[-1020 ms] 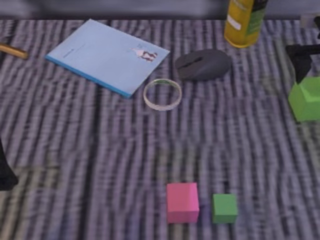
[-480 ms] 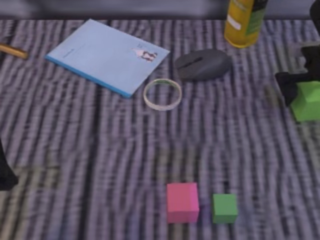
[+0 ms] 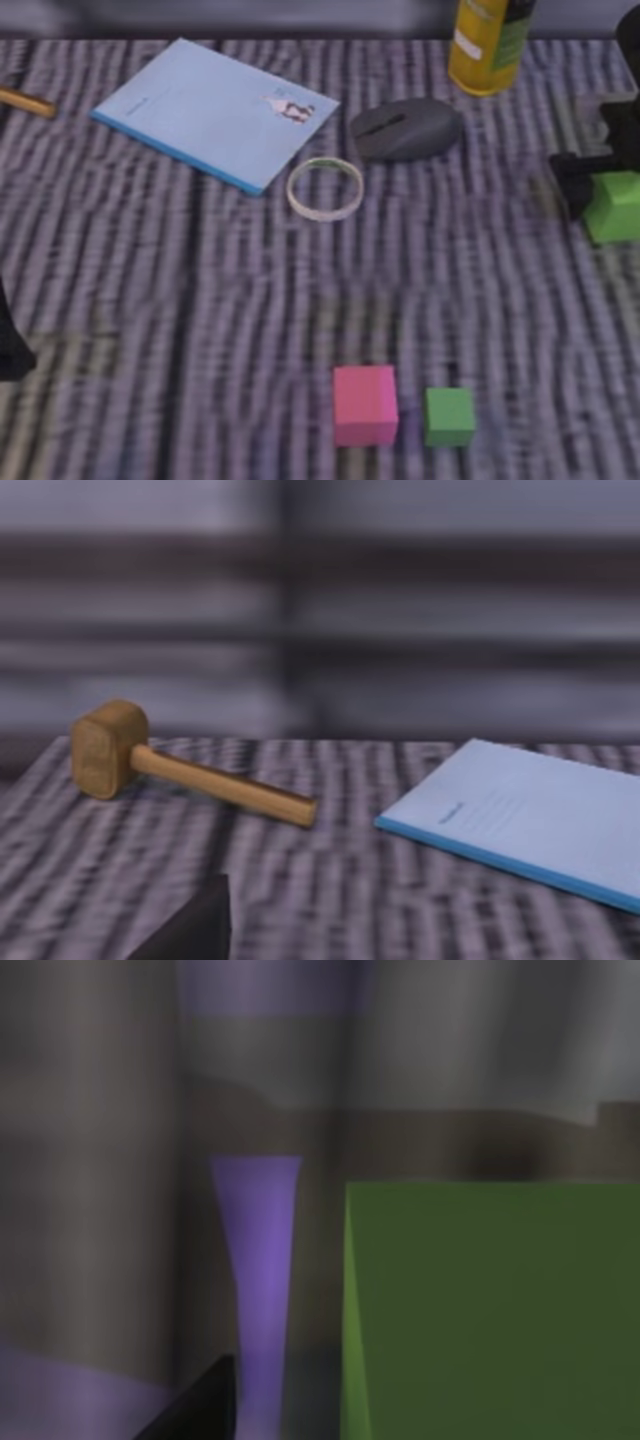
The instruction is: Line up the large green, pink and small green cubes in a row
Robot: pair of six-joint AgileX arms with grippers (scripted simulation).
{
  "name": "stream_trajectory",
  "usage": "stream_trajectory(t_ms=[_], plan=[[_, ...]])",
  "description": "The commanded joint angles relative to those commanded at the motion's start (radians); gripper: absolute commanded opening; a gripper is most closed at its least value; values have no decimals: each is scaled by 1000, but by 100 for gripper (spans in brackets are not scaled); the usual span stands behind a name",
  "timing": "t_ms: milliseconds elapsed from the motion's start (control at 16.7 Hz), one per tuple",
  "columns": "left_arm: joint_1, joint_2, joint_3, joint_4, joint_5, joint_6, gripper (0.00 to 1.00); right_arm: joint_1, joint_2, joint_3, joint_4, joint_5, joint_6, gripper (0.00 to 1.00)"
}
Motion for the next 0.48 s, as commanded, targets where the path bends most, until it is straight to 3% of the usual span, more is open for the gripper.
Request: stream_trajectory(t_ms=[480], plan=[[0,0,0,0,0,0,100,0,0,0,0,0,0,25]])
